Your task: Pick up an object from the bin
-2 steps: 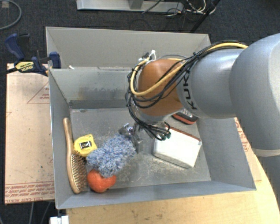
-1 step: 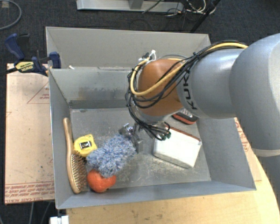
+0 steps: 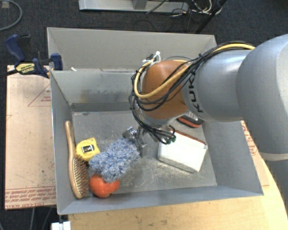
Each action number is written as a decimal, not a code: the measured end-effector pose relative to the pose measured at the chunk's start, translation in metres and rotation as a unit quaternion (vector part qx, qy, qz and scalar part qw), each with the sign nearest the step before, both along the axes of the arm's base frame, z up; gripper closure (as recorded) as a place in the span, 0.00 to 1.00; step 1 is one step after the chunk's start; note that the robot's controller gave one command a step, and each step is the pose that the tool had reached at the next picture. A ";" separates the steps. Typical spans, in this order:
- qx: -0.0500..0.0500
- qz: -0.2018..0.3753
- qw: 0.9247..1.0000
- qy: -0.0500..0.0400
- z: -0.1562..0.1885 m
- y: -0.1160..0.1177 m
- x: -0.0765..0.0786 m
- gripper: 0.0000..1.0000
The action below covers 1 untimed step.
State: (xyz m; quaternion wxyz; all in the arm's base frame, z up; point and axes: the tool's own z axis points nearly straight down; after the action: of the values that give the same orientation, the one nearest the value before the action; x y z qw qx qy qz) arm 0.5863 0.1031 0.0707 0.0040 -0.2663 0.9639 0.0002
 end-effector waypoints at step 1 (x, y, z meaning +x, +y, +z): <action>0.000 0.035 0.999 -0.003 0.036 0.010 0.004 1.00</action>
Offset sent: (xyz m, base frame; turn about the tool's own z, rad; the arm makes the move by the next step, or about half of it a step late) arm 0.0008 0.0208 -0.0007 0.1025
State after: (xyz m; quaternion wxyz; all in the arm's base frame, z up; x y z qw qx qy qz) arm 0.5906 0.1131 0.1066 0.0072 -0.2997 0.9540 -0.0004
